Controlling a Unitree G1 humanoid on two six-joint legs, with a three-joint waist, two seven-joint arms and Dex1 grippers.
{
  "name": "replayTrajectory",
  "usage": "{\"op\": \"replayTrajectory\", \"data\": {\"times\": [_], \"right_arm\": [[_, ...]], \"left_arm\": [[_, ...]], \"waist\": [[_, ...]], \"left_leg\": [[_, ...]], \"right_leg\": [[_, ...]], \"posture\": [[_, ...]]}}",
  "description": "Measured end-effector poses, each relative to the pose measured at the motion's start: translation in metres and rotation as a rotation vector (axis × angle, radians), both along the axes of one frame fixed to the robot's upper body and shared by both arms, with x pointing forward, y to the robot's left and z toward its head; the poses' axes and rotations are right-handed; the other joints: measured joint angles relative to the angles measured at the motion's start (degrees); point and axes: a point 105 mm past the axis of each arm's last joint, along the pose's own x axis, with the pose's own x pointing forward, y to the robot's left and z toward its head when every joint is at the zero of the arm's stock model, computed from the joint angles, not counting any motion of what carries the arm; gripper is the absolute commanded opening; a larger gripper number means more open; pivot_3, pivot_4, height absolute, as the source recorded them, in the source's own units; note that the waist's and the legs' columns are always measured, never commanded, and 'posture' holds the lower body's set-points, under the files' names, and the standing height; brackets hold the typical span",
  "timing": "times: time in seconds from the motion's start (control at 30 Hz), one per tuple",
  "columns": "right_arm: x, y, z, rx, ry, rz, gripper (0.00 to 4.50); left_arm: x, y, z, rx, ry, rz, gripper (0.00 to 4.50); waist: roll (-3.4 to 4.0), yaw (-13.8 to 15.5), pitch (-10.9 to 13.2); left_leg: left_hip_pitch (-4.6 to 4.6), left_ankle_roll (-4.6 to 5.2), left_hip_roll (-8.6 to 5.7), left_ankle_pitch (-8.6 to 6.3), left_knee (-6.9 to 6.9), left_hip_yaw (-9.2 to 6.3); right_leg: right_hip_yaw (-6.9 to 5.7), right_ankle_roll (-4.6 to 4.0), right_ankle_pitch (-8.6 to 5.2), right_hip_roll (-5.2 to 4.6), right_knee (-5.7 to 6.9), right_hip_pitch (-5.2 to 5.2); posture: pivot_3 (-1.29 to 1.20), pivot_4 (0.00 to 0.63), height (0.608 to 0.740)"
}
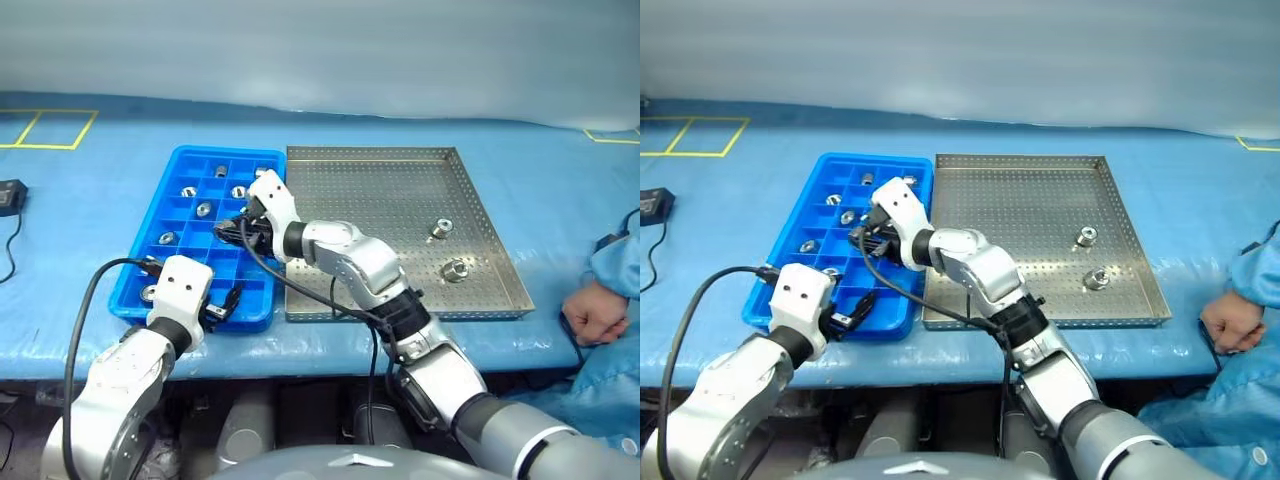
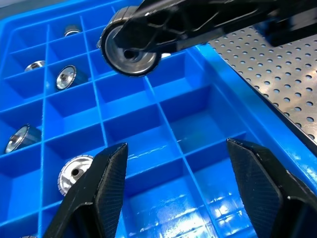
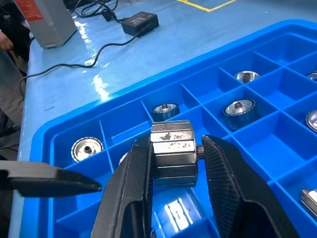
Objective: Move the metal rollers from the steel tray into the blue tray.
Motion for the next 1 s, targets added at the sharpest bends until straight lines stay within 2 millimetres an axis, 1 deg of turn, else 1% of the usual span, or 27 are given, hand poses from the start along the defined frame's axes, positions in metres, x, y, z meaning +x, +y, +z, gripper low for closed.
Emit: {"op": "replayTrajectory", "data": {"times": [0.17,0.3,0.37,0.4,0.47,0.53,0.6,0.67,0.73,0.8,0.83,0.93,0.97,1.0], "right_arm": [[0.011,0.005,-0.013,-0.039,-0.006,-0.018,1.16],[0.023,-0.001,-0.03,-0.106,-0.002,-0.075,1.16],[0.026,-0.003,-0.034,-0.12,-0.004,-0.085,1.88],[0.026,-0.003,-0.034,-0.123,-0.009,-0.086,2.06],[0.027,-0.004,-0.032,-0.123,-0.032,-0.09,2.66],[0.028,-0.005,-0.026,-0.103,-0.051,-0.095,2.66],[0.024,-0.006,-0.011,-0.051,-0.092,-0.094,2.66],[0.02,-0.013,0.003,-0.009,-0.128,-0.105,2.66],[0.018,-0.031,0.011,0.015,-0.133,-0.161,2.66],[0.018,-0.054,0.009,0.004,-0.116,-0.245,2.66],[0.018,-0.073,0.003,-0.025,-0.101,-0.312,2.66],[0.018,-0.121,-0.016,-0.127,-0.044,-0.487,2.66],[0.015,-0.139,-0.021,-0.16,-0.022,-0.553,2.66],[0.012,-0.152,-0.024,-0.189,-0.006,-0.602,2.66]], "left_arm": [[-0.001,0.003,-0.001,-0.001,0.001,0.024,3.47],[0.001,0.001,0.001,-0.001,-0.01,0.021,3.47],[0.002,-0.001,0.003,-0.002,-0.017,0.013,3.47],[0.003,-0.001,0.003,-0.002,-0.02,0.012,3.47],[0.004,-0.002,0.004,-0.002,-0.025,0.007,3.47],[0.005,-0.005,0.006,-0.004,-0.03,-0.004,3.47],[0.007,-0.007,0.007,-0.007,-0.038,-0.015,3.47],[0.013,-0.01,0.012,-0.012,-0.06,-0.026,3.47],[0.021,-0.015,0.014,-0.026,-0.079,-0.042,3.47],[0.029,-0.021,0.016,-0.045,-0.095,-0.06,3.47],[0.034,-0.028,0.018,-0.057,-0.106,-0.086,3.47],[0.044,-0.044,0.023,-0.099,-0.131,-0.15,3.47],[0.047,-0.051,0.024,-0.117,-0.136,-0.182,3.47],[0.048,-0.056,0.025,-0.124,-0.141,-0.208,3.47]], "waist": [[0.0,1.1,0.0],[0.0,1.8,0.0],[0.0,1.8,0.0],[0.0,1.8,0.0],[0.0,1.8,0.0],[0.0,1.8,0.0],[0.0,1.8,0.0],[0.0,1.8,0.0],[-0.02,2.0,0.0],[-0.03,1.9,0.0],[-0.04,2.0,0.0],[-0.04,1.3,0.0],[-0.03,0.9,0.0],[-0.03,0.2,0.0]], "left_leg": [[-0.07,-0.15,0.0,-0.09,-0.04,-0.04],[-0.1,-0.15,-0.03,-0.04,-0.15,-0.03],[-0.11,-0.23,-0.04,-0.07,-0.16,-0.02],[-0.12,-0.26,-0.04,-0.08,-0.16,-0.03],[-0.1,-0.36,0.04,-0.11,-0.17,-0.03],[-0.11,-0.44,0.09,-0.1,-0.21,-0.03],[-0.11,-0.47,0.12,-0.1,-0.25,-0.08],[-0.1,-0.48,0.12,-0.1,-0.29,-0.12],[-0.11,-0.5,0.08,-0.09,-0.25,-0.19],[-0.13,-0.49,0.04,-0.09,-0.19,-0.16],[-0.16,-0.49,0.02,-0.09,-0.15,-0.14],[-0.17,-0.48,0.03,-0.09,-0.09,-0.05],[-0.17,-0.48,0.04,-0.09,-0.1,-0.06],[-0.17,-0.48,0.07,-0.09,-0.1,-0.06]], "right_leg": [[-0.07,-0.04,-0.02,-0.02,-0.07,0.0],[-0.1,-0.15,-0.09,0.05,-0.06,0.0],[-0.12,-0.21,-0.13,0.17,-0.07,-0.01],[-0.12,-0.24,-0.14,0.26,-0.07,-0.01],[-0.13,-0.34,-0.2,0.4,-0.05,-0.01],[-0.18,-0.44,-0.26,0.5,-0.02,-0.02],[-0.25,-0.52,-0.31,0.53,0.01,-0.01],[-0.29,-0.54,-0.32,0.53,0.01,0.02],[-0.33,-0.55,-0.33,0.5,-0.01,0.08],[-0.32,-0.53,-0.32,0.44,-0.02,0.09],[-0.33,-0.49,-0.3,0.39,-0.05,0.1],[-0.3,-0.47,-0.29,0.37,-0.01,0.06],[-0.3,-0.48,-0.29,0.39,0.01,0.05],[-0.29,-0.49,-0.29,0.43,0.01,0.04]], "posture": [[0.38,0.15,0.74],[0.37,0.15,0.74],[0.36,0.15,0.74],[0.35,0.15,0.74],[0.34,0.15,0.74],[0.33,0.15,0.74],[0.32,0.15,0.74],[0.3,0.15,0.74],[0.26,0.15,0.74],[0.23,0.15,0.74],[0.22,0.15,0.74],[0.14,0.15,0.74],[0.1,0.15,0.74],[0.07,0.15,0.74]]}}
